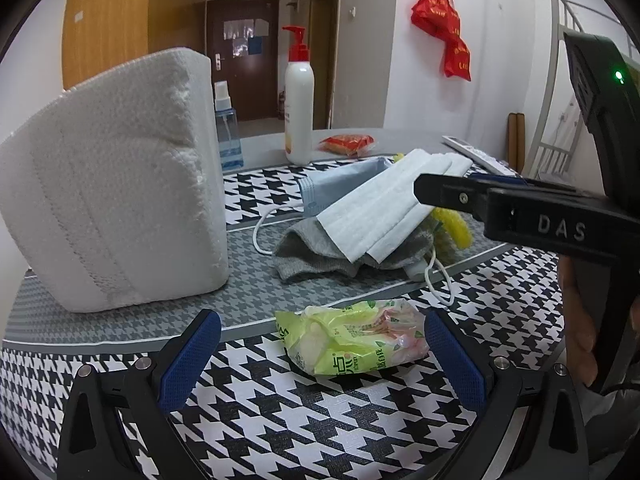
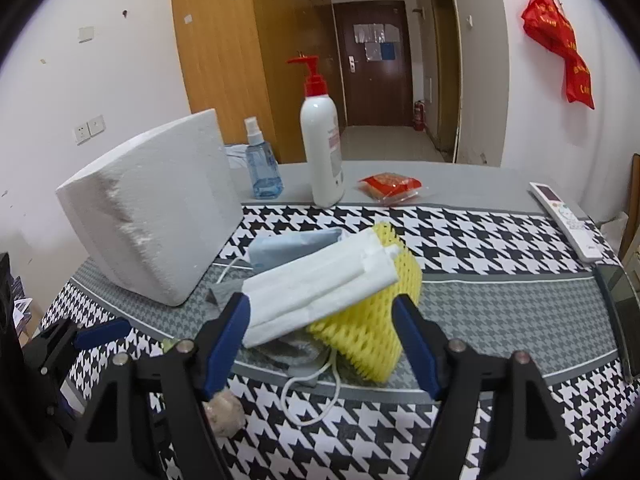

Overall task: Organize soft objects
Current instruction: 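Move the right tool toward the white face mask and the left tool toward the snack bag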

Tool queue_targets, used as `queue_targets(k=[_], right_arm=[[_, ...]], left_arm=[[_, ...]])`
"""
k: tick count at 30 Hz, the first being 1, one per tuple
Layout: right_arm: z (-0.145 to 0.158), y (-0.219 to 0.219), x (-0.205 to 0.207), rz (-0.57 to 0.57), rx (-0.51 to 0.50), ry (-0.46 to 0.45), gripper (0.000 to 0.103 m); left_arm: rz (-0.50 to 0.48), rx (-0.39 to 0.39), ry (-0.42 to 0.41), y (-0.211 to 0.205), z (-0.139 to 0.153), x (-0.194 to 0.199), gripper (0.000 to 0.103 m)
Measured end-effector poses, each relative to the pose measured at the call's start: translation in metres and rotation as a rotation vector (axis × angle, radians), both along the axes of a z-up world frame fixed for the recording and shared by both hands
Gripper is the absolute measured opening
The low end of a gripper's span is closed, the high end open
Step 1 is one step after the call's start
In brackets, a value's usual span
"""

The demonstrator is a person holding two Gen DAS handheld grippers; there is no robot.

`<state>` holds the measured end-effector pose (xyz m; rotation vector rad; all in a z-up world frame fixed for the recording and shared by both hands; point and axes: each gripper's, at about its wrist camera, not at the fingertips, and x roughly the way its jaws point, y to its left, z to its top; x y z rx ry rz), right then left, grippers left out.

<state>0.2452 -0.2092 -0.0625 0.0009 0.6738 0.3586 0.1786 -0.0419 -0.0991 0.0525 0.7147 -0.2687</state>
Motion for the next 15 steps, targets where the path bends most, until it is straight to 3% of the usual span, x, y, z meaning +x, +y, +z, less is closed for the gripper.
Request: queue_targets(k=[6,11,15], right_arm=[[-0.003,0.002,0.011,0.004,0.007,0.023,0.070],[-0.007,0.005,0.020,0.012,0.009,0.047,0.063],[-0.007,0.005,0.022,0.020,0.020,0.048,0.050]], left_arm=[[-0.015,-0.007,0.017,-0.002,-0.003,0.006,0.102],[-0.038,-0.005,0.049,-0.008,-0.007,0.016,0.095],[-0.051,-0.004,0.053,-0.011,-0.008,0.017,0.092]])
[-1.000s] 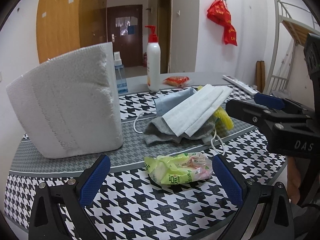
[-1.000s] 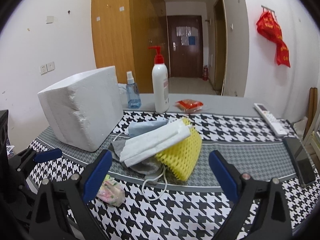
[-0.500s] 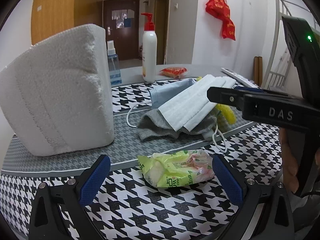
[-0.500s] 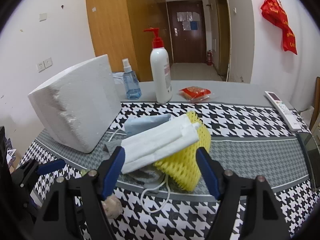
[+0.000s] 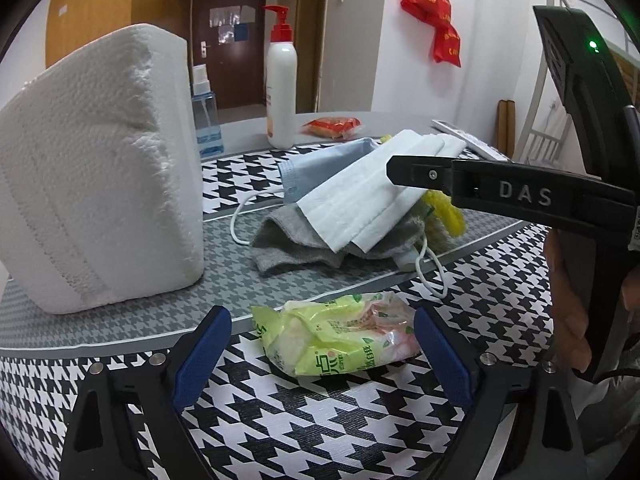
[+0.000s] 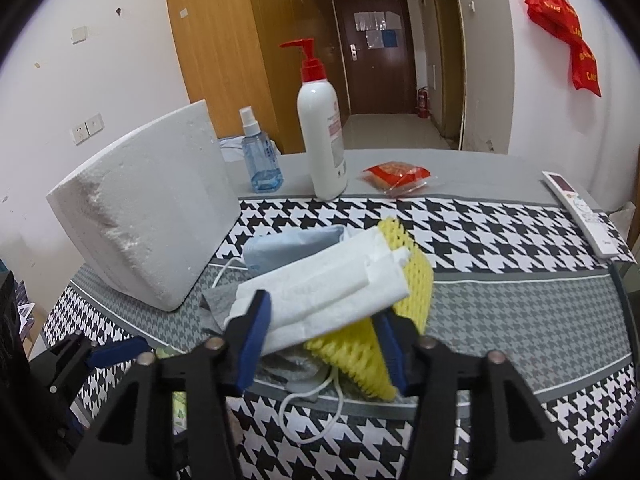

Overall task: Organize soft objects
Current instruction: 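Move the right tool toward the white face mask and the left tool toward the snack bag, then close the right gripper on the white mask while the left gripper grasps the green snack bag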

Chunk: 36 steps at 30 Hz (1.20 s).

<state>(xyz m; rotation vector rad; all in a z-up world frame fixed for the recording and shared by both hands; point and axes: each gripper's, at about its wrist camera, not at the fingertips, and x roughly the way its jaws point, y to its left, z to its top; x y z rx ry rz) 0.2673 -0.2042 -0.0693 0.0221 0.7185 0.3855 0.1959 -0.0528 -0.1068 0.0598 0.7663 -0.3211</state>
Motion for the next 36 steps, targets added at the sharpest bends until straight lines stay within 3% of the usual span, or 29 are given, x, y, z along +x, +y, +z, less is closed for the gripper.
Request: queue_targets(k=[11,13,23,27,29,31,36], right_arm=[[0.002,-0.005,-0.004,-0.008,0.018,-0.018,0.020],[0.003,-0.006,-0.006,-0.005,0.018,-0.019,0.013],[0.008,-0.007,-0.015,-0.005,0.016,-0.045,0.013],[0.011,-0.007,-0.017,-0.003,0.014,-0.056,0.013],[0.013,-0.007,-0.019,-0.005,0.014,-0.066,0.013],[0.015,-0.007,-0.021,-0.006,0.015,-0.076,0.012],[0.023,-0.007,-0.028,-0.003,0.019,-0.102,0.010]], left_arm=[[-0.009,-0.024,-0.003,-0.002,0.003,0.001,0.088],[-0.009,-0.020,0.008,-0.004,0.002,0.003,0.071],[-0.015,-0.022,0.052,-0.008,-0.003,0.006,0.048],[-0.026,-0.025,0.055,-0.008,-0.003,0.003,0.029],[-0.027,-0.027,0.050,-0.008,-0.001,0.001,0.026],[-0.030,-0.038,0.047,-0.007,0.001,-0.001,0.011],[-0.031,-0.045,0.032,-0.004,0.008,-0.008,0.011]])
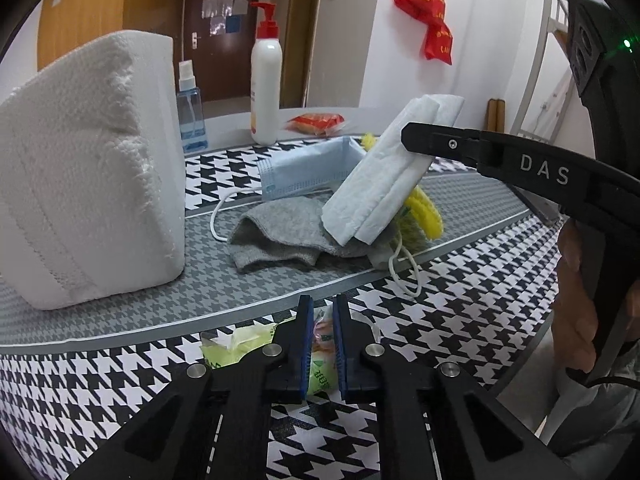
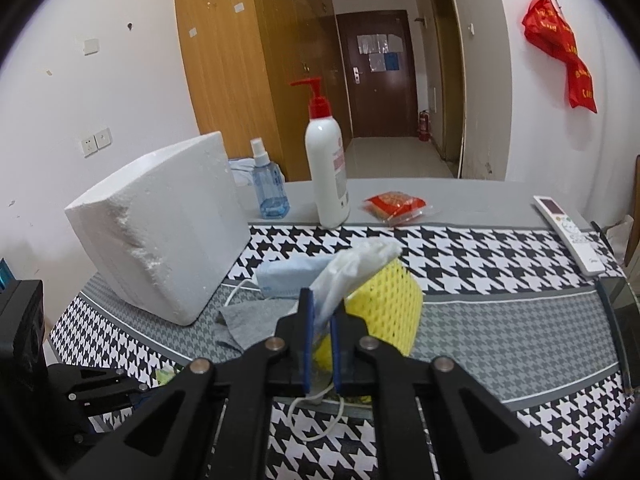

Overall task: Organize soft objects
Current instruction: 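Close the right gripper on the white mask while the left gripper grasps the green snack bag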

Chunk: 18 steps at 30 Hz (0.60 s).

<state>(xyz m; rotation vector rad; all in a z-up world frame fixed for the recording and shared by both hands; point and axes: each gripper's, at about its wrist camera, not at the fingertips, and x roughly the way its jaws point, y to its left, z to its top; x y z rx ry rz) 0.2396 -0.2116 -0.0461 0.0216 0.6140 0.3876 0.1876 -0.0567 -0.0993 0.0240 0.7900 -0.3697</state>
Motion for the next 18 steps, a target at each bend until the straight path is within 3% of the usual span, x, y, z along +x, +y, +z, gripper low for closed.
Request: queue_targets(k=[18], right_arm=[[0.028,0.000,-0.032,0.011,0.003,-0.089,0.008]], left_arm=[[0.031,-0.004,-0.109,0.013,0.030,-0.027,0.005]])
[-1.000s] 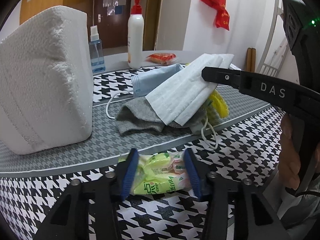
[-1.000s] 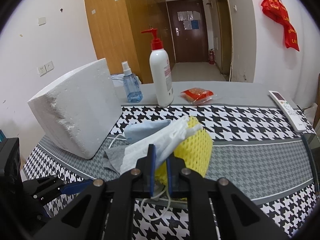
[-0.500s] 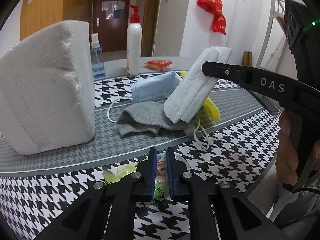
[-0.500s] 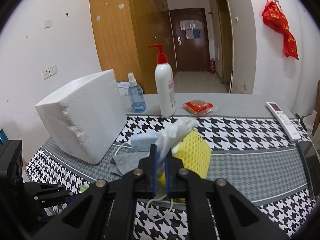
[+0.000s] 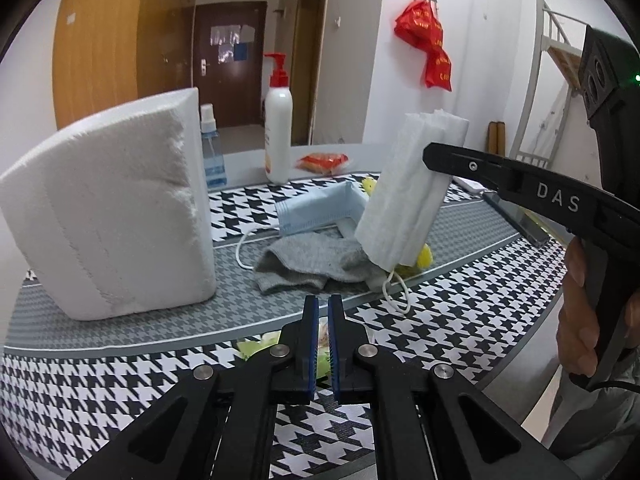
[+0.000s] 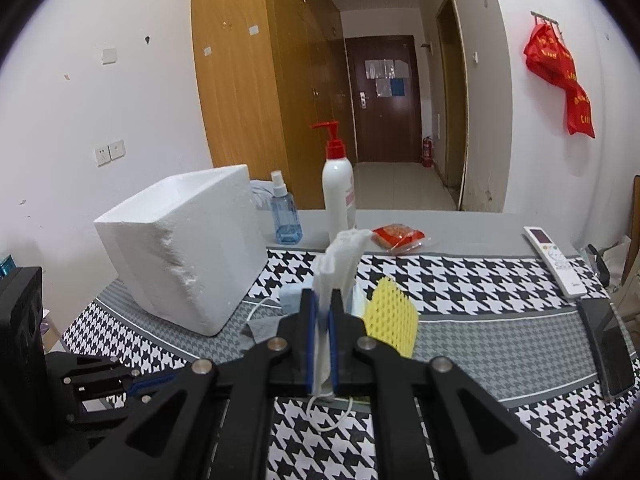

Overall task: Organize soft objects
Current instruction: 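Close the right gripper on the white mask while the left gripper grasps the green snack bag, then lift the white mask with the right gripper and regrasp it at its edge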

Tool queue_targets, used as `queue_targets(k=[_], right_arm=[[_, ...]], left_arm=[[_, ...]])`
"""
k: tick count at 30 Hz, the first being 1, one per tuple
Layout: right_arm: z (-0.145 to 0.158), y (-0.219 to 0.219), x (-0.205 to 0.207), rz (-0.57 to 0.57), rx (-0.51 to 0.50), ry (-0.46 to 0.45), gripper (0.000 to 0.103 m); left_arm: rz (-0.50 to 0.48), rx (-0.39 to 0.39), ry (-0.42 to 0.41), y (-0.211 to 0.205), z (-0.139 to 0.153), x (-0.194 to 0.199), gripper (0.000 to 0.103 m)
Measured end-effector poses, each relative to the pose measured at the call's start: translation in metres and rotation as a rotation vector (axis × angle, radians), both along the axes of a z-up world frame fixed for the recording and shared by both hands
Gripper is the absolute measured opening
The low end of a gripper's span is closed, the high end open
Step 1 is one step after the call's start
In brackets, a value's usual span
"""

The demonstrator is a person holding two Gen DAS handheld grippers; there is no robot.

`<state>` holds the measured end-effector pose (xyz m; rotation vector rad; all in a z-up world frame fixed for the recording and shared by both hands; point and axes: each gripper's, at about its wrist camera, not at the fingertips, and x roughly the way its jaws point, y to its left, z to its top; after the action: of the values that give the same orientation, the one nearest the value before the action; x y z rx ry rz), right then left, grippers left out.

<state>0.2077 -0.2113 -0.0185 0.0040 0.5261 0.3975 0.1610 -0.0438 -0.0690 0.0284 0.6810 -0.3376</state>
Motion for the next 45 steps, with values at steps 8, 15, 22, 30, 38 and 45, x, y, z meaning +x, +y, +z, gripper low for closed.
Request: queue_targets(k=[8,15,22,30,38,45], right_arm=[[0.000,-0.001,-0.005,0.001,0.007,0.000,0.008],[0.001,-0.002,-0.012,-0.003,0.010,-0.002,0.008],[0.002,-0.008,-0.019,-0.009,0.013,-0.006,0.008],[-0.001,-0.011,-0.021,-0.012,0.018,0.003,0.008],[-0.009,-0.019,-0.022,-0.023,0.009,0.026,0.008],[-0.029,-0.039,-0.026,-0.049,-0.005,0.085,0.009]], left_arm=[[-0.006,0.044,0.032,0.007,-0.009,-0.007,0.028],[-0.014,0.056,0.035,0.003,-0.019,-0.007,0.070],[-0.008,0.077,0.050,-0.001,-0.030,0.001,0.087],[-0.009,0.079,0.065,-0.009,-0.036,0.010,0.088],[0.002,0.089,0.089,-0.014,-0.044,0.018,0.088],[0.031,0.095,0.096,-0.015,-0.046,0.029,0.075]])
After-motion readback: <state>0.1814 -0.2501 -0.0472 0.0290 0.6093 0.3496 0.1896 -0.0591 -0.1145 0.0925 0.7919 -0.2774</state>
